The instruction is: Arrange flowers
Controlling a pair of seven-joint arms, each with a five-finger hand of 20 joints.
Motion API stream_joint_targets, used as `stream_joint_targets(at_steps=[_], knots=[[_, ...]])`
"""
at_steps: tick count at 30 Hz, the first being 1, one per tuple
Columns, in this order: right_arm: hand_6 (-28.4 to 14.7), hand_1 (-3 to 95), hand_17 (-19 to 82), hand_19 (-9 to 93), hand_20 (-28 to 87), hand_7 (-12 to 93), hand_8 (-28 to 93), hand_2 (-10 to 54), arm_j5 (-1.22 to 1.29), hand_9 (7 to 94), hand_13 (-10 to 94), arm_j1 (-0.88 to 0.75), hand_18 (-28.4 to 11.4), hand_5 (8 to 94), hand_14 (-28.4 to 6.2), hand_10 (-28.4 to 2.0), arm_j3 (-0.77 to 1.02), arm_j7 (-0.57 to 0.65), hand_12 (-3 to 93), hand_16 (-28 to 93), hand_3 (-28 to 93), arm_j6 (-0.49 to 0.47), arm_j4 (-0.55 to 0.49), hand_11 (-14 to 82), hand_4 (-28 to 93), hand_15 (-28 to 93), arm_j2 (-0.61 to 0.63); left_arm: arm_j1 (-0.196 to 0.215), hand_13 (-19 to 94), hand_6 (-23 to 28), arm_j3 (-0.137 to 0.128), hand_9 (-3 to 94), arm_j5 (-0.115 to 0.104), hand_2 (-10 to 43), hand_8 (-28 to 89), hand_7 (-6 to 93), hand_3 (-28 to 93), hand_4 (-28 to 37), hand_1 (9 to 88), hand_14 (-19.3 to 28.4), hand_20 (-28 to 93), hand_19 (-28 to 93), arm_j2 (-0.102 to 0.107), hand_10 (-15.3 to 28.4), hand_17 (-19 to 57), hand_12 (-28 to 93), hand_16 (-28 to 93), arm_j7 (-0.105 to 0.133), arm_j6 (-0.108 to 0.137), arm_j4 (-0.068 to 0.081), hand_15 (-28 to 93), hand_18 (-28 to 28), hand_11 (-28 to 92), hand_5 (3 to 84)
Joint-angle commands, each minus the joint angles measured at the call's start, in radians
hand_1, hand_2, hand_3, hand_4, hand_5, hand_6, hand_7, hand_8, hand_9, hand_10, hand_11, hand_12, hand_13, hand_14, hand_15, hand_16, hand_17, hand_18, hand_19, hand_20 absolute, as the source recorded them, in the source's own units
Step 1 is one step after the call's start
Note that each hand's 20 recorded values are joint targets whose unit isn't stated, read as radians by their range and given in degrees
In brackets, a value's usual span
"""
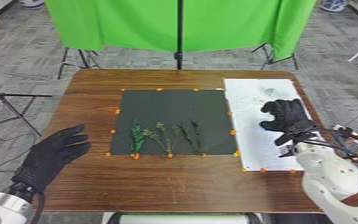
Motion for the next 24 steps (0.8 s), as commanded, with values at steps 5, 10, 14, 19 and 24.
stream_joint_targets(at_steps=[5, 10, 14, 19, 24], knots=[[-0.7, 31.2, 21, 76, 41, 33, -21, -9.5, -0.011, 45.1, 50, 0.037, -17.1, 46.8, -6.1, -9.2, -0.038, 0.009, 21.4, 20, 90, -0.035, 0.071, 41.0, -28, 59, -0.011, 0.009, 22, 5.3, 0.0, 28.2, 0.005, 1.3, -14, 28.2, 76, -28.3, 24.7, 16.6, 9, 55, -0.003, 14.2, -9.5, 14, -7, -0.007, 0.008, -0.001, 56, 23.2, 37, 32.7], [-1.0, 31.6, 22, 76, 41, 33, -21, -9.5, 0.005, 43.6, 52, 0.062, -16.7, 45.9, -5.4, -9.7, -0.051, -0.017, 21.2, 20, 90, -0.059, 0.087, 41.2, -28, 59, -0.021, 0.014, 22, 5.3, 0.0, 28.2, 0.006, 1.3, -14, 28.3, 76, -28.3, 24.7, 16.6, 9, 55, -0.007, 14.2, -9.5, 14, -7, -0.004, 0.015, -0.004, 56, 23.2, 37, 32.6], [0.2, 38.0, 27, 78, 39, 36, -22, -9.5, 0.019, 50.1, 61, 0.065, -15.8, 49.5, -1.9, -9.1, -0.063, -0.015, 21.0, 30, 86, -0.042, 0.1, 44.2, -28, 55, -0.026, 0.013, 22, 5.3, -0.003, 28.2, 0.005, 1.3, -14, 28.2, 76, -28.3, 24.7, 16.6, 9, 55, -0.007, 14.2, -9.5, 14, -7, -0.005, 0.011, -0.006, 56, 23.2, 37, 32.7], [0.4, 48.7, 36, 81, 40, 48, -12, -9.5, 0.03, 72.3, 74, 0.059, -15.3, 58.4, 1.1, -5.0, -0.059, -0.027, 40.5, 40, 80, -0.052, 0.105, 27.0, -28, 46, -0.038, 0.008, 22, 5.3, -0.016, 28.2, 0.003, 1.3, -14, 28.3, 76, -28.3, 24.6, 16.6, 9, 55, 0.004, 14.2, -9.5, 14, -7, -0.001, 0.012, -0.009, 56, 23.2, 37, 32.7], [0.2, 53.3, 40, 84, 41, 52, -10, -9.5, 0.039, 81.8, 80, 0.061, -16.0, 67.3, 1.1, -4.4, -0.065, -0.048, 44.6, 41, 81, -0.024, 0.115, 24.0, -28, 45, -0.041, 0.0, 22, 5.3, -0.029, 28.2, 0.0, 1.3, -14, 28.2, 76, -28.3, 24.8, 16.6, 9, 55, 0.02, 14.1, -9.5, 14, -7, 0.002, 0.011, -0.009, 56, 23.2, 37, 32.7]])
